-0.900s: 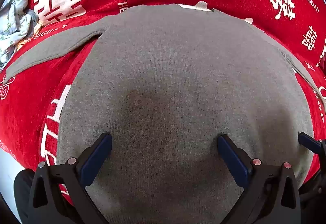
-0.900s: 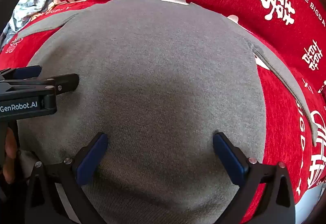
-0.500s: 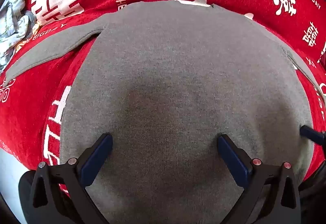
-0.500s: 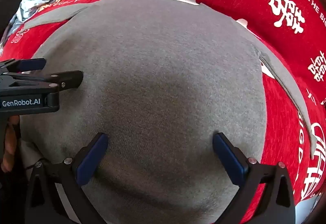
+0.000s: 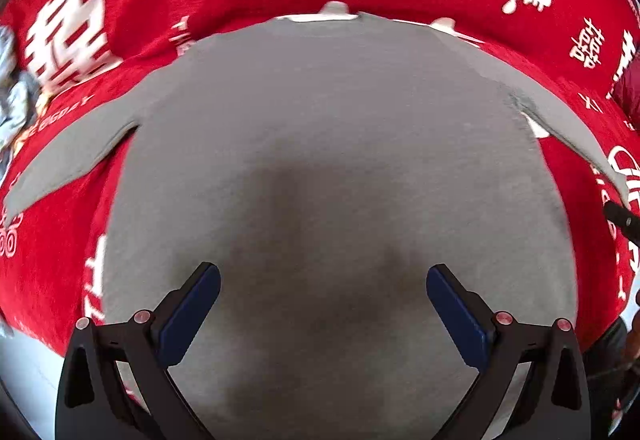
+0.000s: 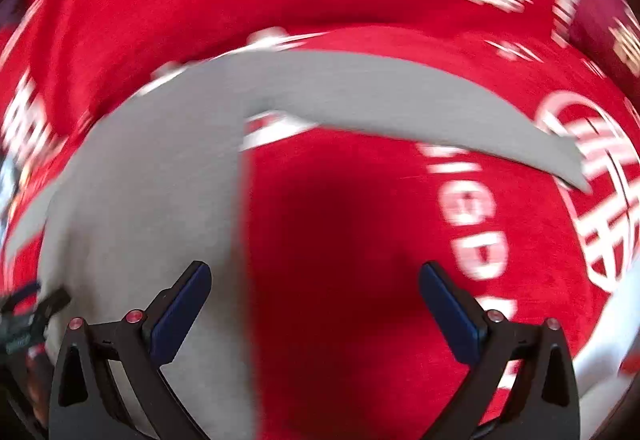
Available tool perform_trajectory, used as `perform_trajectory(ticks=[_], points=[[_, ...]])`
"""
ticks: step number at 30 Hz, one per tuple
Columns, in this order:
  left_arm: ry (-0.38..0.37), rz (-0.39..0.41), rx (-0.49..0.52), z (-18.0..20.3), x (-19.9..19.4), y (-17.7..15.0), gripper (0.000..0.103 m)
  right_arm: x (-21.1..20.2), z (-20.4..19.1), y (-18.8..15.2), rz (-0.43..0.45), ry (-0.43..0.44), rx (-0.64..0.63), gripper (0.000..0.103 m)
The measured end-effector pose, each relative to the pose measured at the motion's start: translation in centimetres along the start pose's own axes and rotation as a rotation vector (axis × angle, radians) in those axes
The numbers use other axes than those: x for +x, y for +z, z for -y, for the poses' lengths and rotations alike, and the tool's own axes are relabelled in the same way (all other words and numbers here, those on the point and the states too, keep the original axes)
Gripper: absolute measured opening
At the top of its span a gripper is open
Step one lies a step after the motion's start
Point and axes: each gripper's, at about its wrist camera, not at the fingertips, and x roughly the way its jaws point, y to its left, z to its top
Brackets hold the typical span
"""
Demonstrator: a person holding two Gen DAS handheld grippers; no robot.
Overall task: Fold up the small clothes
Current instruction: 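Position both grippers over the grey sweater body, then grasp the sleeve cuff with the right gripper and lift it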
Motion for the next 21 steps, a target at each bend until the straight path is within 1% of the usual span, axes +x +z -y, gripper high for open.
perform_trajectory(ticks=[3, 5, 6, 9, 11, 13, 14, 15, 16, 18, 20, 21], points=[[-0.01, -0.018, -0.004, 1.7, 0.5, 1.6, 0.103, 0.1, 5.7, 2.1, 0.017, 0.011, 0.164, 0.103], [-0.013, -0.032, -0.011, 2.8, 0.9, 2.7, 0.103, 0.4, 9.2, 3.1, 0.028, 0.042, 0.262, 0.103], [-0.011, -0.038, -0.011, 3.4, 1.2, 3.2, 0.103, 1.0, 10.5, 4.5, 0.034, 0.056, 0.301, 0.103], [-0.004, -0.058, 0.0, 5.3, 1.9, 4.3, 0.103, 1.6, 15.6, 5.5, 0.096, 0.062, 0.441, 0.103], [-0.001, -0.071, 0.009, 6.5, 2.4, 4.9, 0.103, 2.3, 18.3, 6.3, 0.111, 0.06, 0.508, 0.102], [0.001, -0.082, 0.021, 7.6, 2.9, 5.8, 0.103, 3.5, 20.4, 7.2, 0.108, 0.085, 0.58, 0.1], [0.003, -0.085, 0.022, 7.9, 3.1, 6.1, 0.103, 4.0, 20.9, 7.3, 0.103, 0.098, 0.6, 0.097], [0.004, -0.088, 0.023, 8.4, 3.4, 6.5, 0.103, 4.6, 21.4, 7.2, 0.1, 0.105, 0.616, 0.096], [0.003, -0.091, 0.024, 8.7, 3.7, 6.9, 0.103, 5.1, 21.9, 7.3, 0.112, 0.093, 0.62, 0.094], [0.001, -0.098, 0.024, 9.4, 4.4, 8.0, 0.103, 5.9, 22.4, 8.0, 0.106, 0.095, 0.621, 0.09], [-0.004, -0.101, 0.012, 9.8, 5.1, 9.1, 0.103, 6.7, 22.7, 8.9, 0.112, 0.092, 0.62, 0.081], [-0.008, -0.104, 0.0, 9.9, 5.4, 9.8, 0.103, 7.0, 22.8, 9.3, 0.112, 0.095, 0.612, 0.079]])
